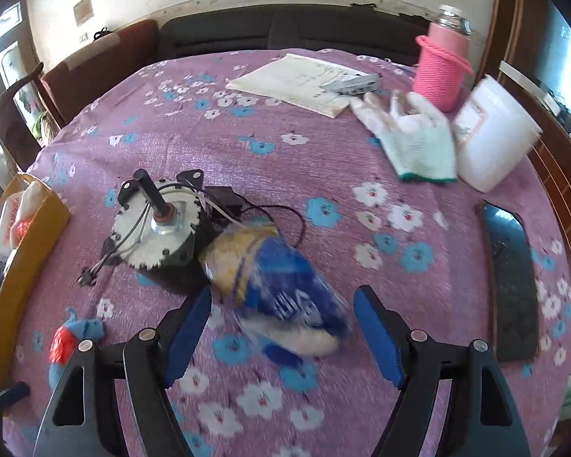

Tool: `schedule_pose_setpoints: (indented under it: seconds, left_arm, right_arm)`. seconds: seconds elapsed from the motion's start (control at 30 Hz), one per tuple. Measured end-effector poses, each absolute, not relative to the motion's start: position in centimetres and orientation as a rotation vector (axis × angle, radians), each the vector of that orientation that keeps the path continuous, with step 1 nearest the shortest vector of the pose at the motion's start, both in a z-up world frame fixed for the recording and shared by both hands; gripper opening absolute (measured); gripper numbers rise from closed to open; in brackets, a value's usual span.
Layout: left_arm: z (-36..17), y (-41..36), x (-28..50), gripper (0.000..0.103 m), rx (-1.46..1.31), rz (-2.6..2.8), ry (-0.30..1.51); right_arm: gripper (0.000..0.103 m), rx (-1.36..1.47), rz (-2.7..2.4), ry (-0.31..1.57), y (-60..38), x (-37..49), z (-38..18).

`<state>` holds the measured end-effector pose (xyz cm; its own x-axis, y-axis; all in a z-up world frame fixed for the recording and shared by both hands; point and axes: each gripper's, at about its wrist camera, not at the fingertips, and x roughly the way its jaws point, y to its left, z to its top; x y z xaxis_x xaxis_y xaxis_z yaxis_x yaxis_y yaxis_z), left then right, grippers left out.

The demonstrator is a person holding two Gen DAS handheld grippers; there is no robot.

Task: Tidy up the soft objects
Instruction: 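Grasp the blue cloth with red bag with the left tool while the right tool grasps the blue Vinda bag, then lower the blue cloth into the tray with the left tool while the right tool carries the Vinda bag over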

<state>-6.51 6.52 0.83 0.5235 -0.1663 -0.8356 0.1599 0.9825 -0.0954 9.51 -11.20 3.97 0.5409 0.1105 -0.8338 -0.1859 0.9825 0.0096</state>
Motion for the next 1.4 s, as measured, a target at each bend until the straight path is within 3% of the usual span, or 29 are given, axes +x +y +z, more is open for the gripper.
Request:
schedule_pose_setpoints:
  seconds: [0.07,0.1,0.13,0.27,0.47,0.8,0.83,0.9,0.93,0.97,1.4]
  left_arm:
    - [0.9,6.6,-6.5,0.103,-0.011,-0.198,1.0]
    - [0.9,6.7,-6.6,0.103,-0.016,-0.201,0.999]
    - [0.9,6.8,-6.6,0.103,-0.022,-0.206,0.997]
    - [1.1,7.1,-6.8,0.103,-0.043,-0.221,0.995]
    - [2.4,7.3,-5.3,0.103,-0.171,-0.28,1.013]
    - [1.0,4.7,1.8,0.102,-0.041,-0.148,1.021]
    - [1.1,4.6,2.0,0.096,-0.029,-0.143,1.006]
    - [1.3,4.2,2.0,0.071,-0.003,-0.143,0.992]
    - [1.5,4.1,2.1,0.042,0.004,-0.159,0.991]
    - [1.7,4.2,2.1,0.032,-0.007,-0.182,1.0]
    - [8.9,13.4,-8.6,0.033,-0.242,-0.183,0.815]
  right_arm:
    - [0.078,-0.09,0.163,0.985,-11.4,10.2,3.5]
    - [0.061,-0.069,0.158,0.995,-11.6,10.3,3.2]
    - [0.055,-0.041,0.156,1.009,-12.3,10.4,2.9]
    - [0.047,0.115,0.19,1.027,-14.7,9.0,3.3]
    - [0.048,0.28,0.304,1.013,-17.1,3.0,3.5]
    - [0.049,0.47,0.428,0.931,-18.7,1.2,1.7]
    - [0.049,0.47,0.427,0.929,-18.8,1.3,1.7]
    - [0.049,0.458,0.423,0.925,-18.7,1.2,1.8]
    - [0.049,0.454,0.421,0.924,-18.6,1.1,1.8]
    - [0.049,0.447,0.419,0.924,-18.5,1.1,1.8]
    - [0.049,0.395,0.36,0.913,-18.2,1.0,1.7]
